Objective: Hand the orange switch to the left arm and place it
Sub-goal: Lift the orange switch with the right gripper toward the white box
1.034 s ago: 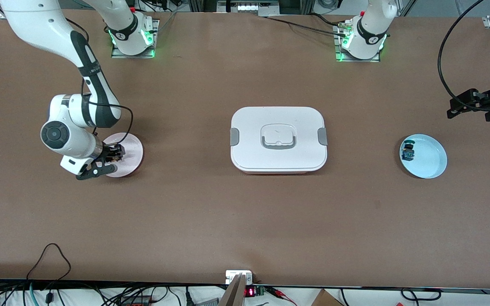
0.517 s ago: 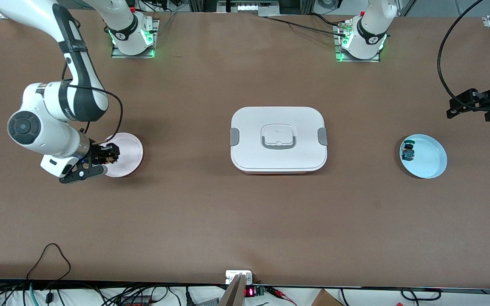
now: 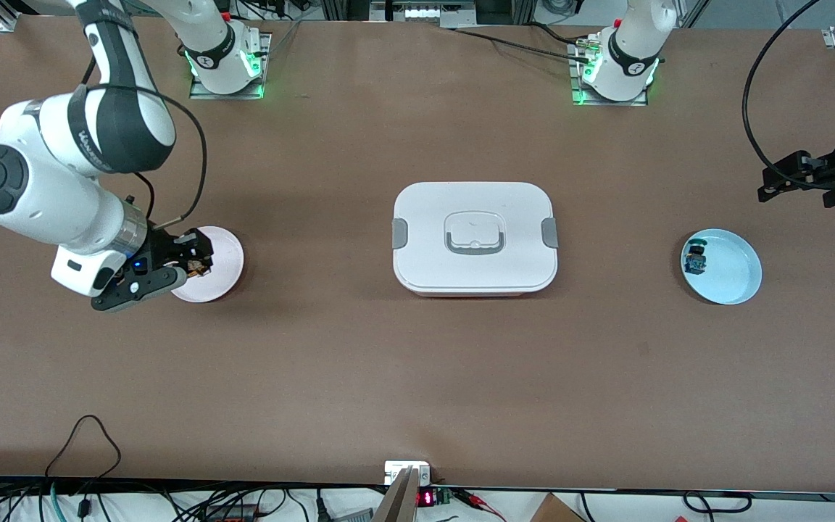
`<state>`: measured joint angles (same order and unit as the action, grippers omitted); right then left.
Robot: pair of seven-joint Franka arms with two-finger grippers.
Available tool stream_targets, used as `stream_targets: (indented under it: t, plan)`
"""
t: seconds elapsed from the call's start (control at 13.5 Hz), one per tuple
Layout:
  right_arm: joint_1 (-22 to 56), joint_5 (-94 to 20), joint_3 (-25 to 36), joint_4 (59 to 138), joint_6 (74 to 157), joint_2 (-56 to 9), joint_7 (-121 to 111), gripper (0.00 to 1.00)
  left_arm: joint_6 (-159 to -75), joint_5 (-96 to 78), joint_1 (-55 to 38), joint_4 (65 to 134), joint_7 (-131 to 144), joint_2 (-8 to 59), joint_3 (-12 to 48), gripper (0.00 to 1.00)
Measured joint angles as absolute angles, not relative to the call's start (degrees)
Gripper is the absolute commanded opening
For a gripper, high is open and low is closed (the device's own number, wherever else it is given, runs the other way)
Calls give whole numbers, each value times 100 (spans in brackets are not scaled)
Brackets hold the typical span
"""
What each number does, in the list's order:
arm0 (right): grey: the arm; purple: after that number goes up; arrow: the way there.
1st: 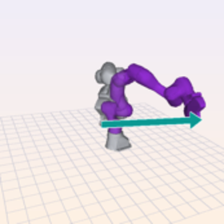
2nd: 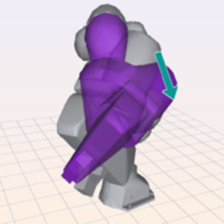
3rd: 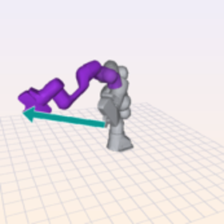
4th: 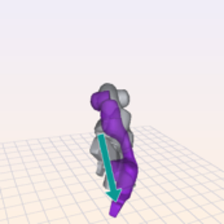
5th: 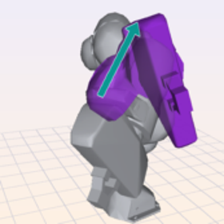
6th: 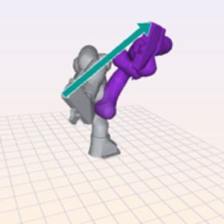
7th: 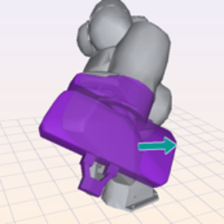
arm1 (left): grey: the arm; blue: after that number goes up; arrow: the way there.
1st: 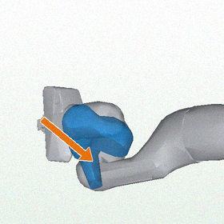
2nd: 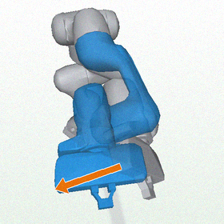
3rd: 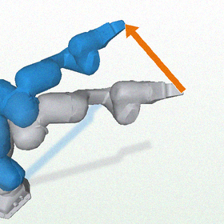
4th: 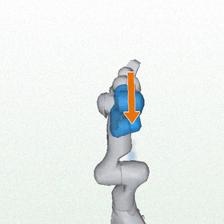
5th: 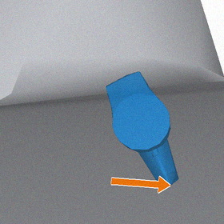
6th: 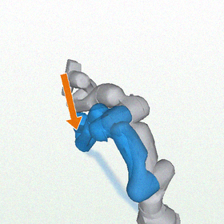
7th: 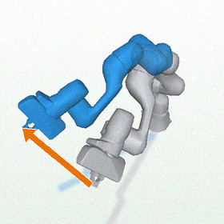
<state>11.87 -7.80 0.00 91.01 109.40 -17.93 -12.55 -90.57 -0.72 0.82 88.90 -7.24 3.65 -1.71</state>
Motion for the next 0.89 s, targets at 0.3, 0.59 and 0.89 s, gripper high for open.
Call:
stream_targets:
  t: [0.3, 0.59, 0.89]
  plan:
    - [1595, -1594, -85, 8709, 10956, -1747, -1429, 0, -9057, -72, 67, 8885, -721, 366, 9, 100]
    - [1759, -2371, -97, 8429, 10956, -1743, -2570, 0, -8988, -72, 62, 8799, -709, 388, 144, 100]
    - [1804, -3421, -97, 8428, 11057, -1769, -4524, 0, -8636, -399, 83, 8651, -709, 467, 131, 100]
